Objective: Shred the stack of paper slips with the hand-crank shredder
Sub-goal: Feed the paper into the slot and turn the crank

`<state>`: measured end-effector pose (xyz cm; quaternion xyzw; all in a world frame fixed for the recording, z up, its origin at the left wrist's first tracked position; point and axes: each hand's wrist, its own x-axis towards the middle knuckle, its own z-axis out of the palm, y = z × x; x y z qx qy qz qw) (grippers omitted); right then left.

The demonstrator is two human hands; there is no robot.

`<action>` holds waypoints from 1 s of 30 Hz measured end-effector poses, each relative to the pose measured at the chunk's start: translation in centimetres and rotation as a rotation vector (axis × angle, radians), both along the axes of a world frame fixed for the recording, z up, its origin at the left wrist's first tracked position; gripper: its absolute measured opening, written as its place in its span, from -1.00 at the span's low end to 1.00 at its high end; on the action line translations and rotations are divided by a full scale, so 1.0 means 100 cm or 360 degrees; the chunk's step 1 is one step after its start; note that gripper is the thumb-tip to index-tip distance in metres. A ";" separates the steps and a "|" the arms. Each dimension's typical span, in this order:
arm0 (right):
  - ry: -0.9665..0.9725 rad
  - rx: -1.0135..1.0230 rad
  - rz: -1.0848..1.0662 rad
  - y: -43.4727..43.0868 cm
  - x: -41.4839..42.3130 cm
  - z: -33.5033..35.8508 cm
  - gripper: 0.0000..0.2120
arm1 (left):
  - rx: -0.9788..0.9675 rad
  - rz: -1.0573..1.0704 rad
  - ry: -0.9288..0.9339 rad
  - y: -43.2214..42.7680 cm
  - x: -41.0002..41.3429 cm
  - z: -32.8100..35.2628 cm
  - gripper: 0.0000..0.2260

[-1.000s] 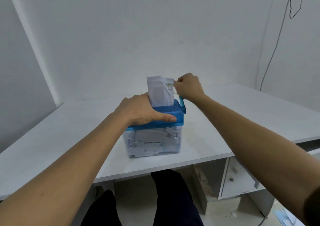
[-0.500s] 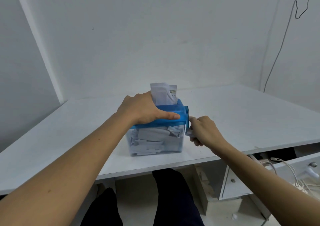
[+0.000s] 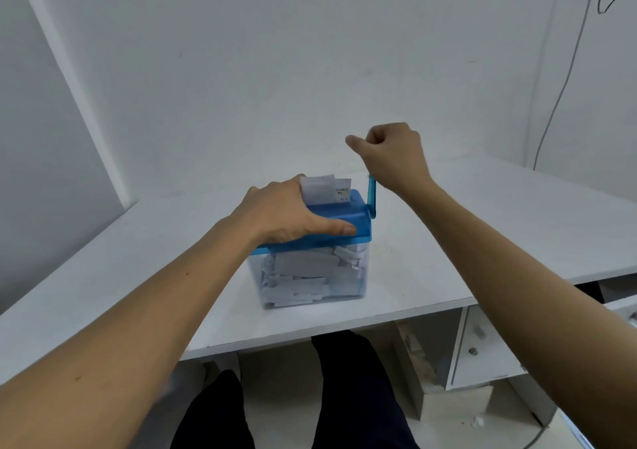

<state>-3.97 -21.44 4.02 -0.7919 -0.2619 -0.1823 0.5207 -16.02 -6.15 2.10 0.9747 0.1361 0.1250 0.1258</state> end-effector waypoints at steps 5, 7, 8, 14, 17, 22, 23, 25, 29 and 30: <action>0.0311 0.0000 -0.0015 0.027 0.034 -0.013 -0.46 | 0.0039 0.0019 0.0004 0.000 -0.001 0.001 -0.20; 0.0463 -0.0116 -0.0030 0.030 0.039 -0.026 -0.51 | 0.0054 0.0016 -0.0008 -0.001 -0.002 0.001 -0.26; 0.0582 -0.0174 -0.0011 0.030 0.039 -0.034 -0.54 | 0.0061 0.0012 -0.0004 -0.001 -0.003 0.001 -0.27; 0.1071 -0.0552 0.0172 0.015 0.022 -0.067 -0.74 | 0.0161 0.0014 0.0014 -0.005 -0.004 0.001 -0.24; 0.1108 -0.0715 0.0168 0.006 0.007 -0.077 -0.76 | 0.0176 0.0047 0.0019 -0.009 -0.006 0.001 -0.23; 0.1028 -0.0462 0.0138 -0.015 -0.024 -0.091 -0.77 | 0.0172 0.0053 0.0062 -0.008 -0.005 0.001 -0.19; 0.1008 -0.0459 0.0151 -0.018 -0.030 -0.090 -0.73 | 0.0173 0.0054 0.0074 -0.007 -0.004 0.002 -0.20; 0.0942 -0.0494 0.0150 -0.031 -0.044 -0.083 -0.63 | 0.0144 0.0047 0.0104 -0.007 -0.002 0.003 -0.17; 0.0834 -0.0499 0.0345 -0.062 -0.062 -0.053 -0.58 | 0.0147 0.0006 0.0168 -0.007 -0.001 0.005 -0.03; 0.0877 -0.0352 0.0436 -0.067 -0.062 -0.042 -0.61 | 0.0151 0.0001 0.0160 -0.008 -0.001 0.005 -0.03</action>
